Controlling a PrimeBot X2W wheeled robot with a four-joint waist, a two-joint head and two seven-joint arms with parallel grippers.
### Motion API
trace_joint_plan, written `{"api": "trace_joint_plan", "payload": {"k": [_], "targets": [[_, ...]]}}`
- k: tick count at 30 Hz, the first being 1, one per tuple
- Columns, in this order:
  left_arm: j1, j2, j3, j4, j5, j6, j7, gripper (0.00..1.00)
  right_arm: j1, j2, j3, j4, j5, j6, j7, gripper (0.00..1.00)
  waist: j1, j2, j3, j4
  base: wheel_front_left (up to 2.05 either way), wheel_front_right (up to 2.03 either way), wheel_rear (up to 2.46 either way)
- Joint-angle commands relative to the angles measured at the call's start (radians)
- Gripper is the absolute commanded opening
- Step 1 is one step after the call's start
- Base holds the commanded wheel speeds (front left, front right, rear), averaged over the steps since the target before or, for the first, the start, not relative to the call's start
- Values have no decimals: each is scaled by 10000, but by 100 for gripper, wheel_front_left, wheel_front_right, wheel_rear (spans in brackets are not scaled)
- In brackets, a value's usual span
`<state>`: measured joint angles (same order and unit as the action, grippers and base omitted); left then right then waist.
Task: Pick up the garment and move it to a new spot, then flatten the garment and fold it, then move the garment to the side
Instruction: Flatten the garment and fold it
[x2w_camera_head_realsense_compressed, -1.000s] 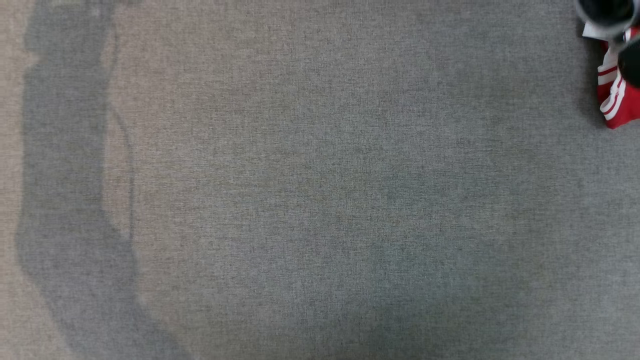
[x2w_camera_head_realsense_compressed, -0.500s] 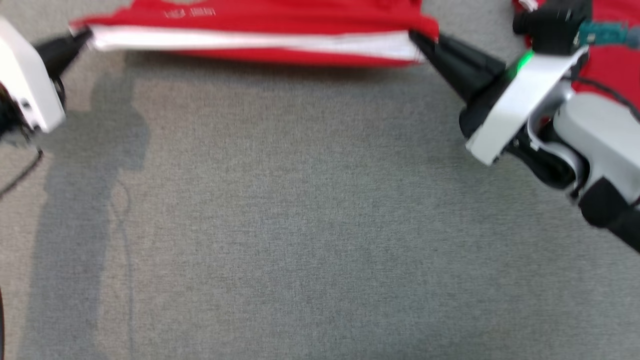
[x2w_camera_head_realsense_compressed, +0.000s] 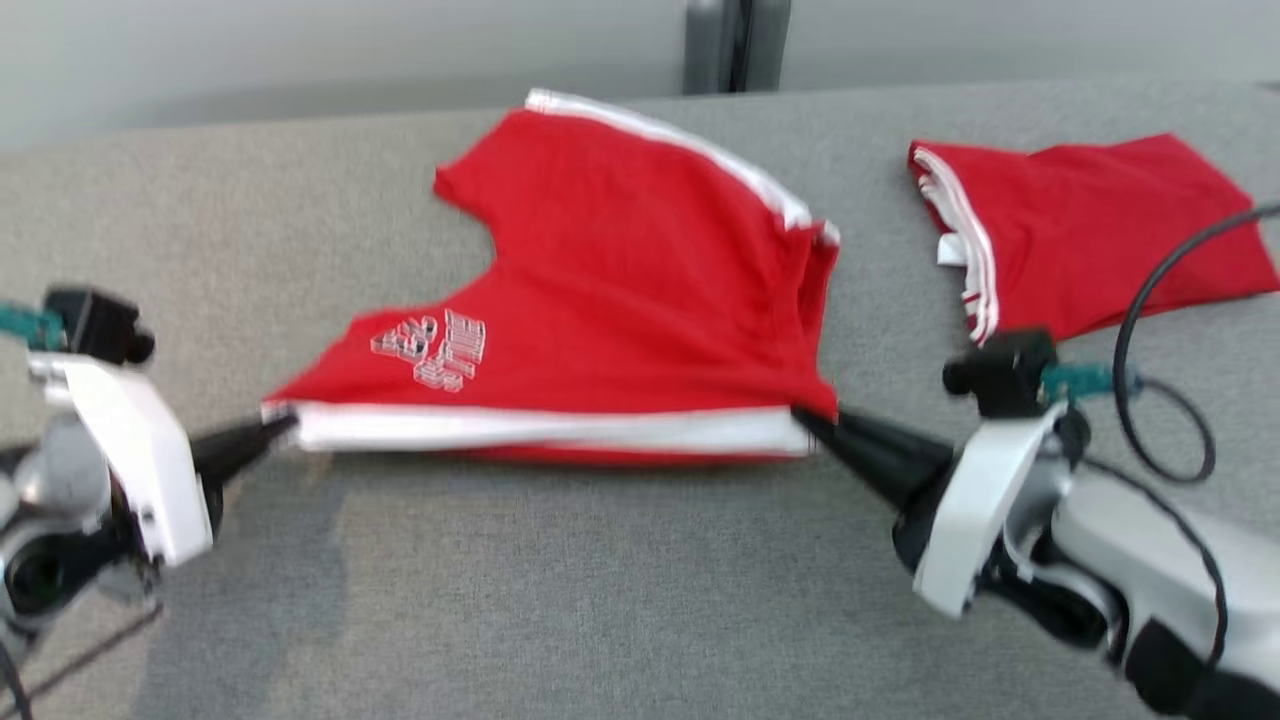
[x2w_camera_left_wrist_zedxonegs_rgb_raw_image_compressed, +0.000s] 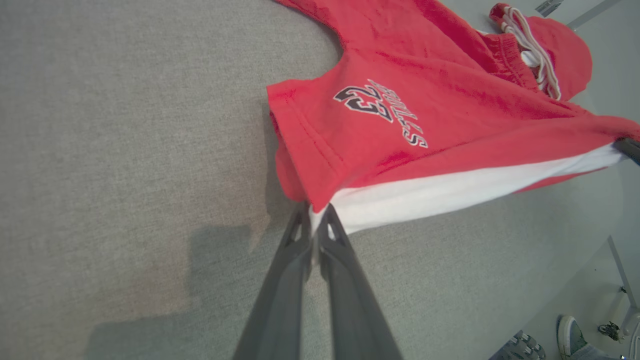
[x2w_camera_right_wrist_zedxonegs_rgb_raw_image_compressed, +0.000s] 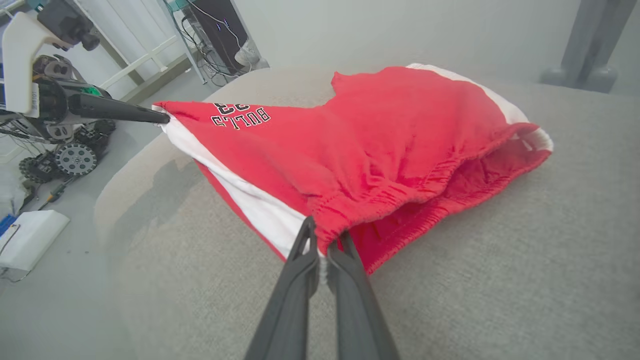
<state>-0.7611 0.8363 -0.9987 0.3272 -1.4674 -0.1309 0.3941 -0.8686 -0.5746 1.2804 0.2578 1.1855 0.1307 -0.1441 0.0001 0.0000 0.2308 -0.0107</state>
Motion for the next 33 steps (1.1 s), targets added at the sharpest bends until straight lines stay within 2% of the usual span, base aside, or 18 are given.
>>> {"api": "trace_joint_plan", "payload": {"k": [1, 5, 19, 27, 33], "targets": [[653, 294, -79, -412, -165, 66, -165, 0, 605, -149, 16, -171, 35, 3, -34, 0, -1, 0, -744, -137, 0, 0, 0], [1795, 749, -299, -1507, -453, 367, -459, 0, 1576, -475, 15, -580, 159, 3, -51, 0, -1, 0, -1226, -100, 0, 0, 0], [3883, 2181, -926, -4799, -712, 1524, -844, 0, 3924, -1826, 10, -1513, 246, 2, -313, 0, -1, 0, -1865, 144, 0, 0, 0], [3964, 2313, -879, -5313, -716, 1850, -907, 0, 4168, -2113, 10, -1760, 362, 2, -216, 0, -1, 0, -2007, -7, 0, 0, 0], [3111, 2158, -732, -5135, -423, 1776, -328, 0, 3784, -2102, -68, -1540, 795, 2, 277, 0, -1, 0, -1882, -102, 0, 0, 0]]}}
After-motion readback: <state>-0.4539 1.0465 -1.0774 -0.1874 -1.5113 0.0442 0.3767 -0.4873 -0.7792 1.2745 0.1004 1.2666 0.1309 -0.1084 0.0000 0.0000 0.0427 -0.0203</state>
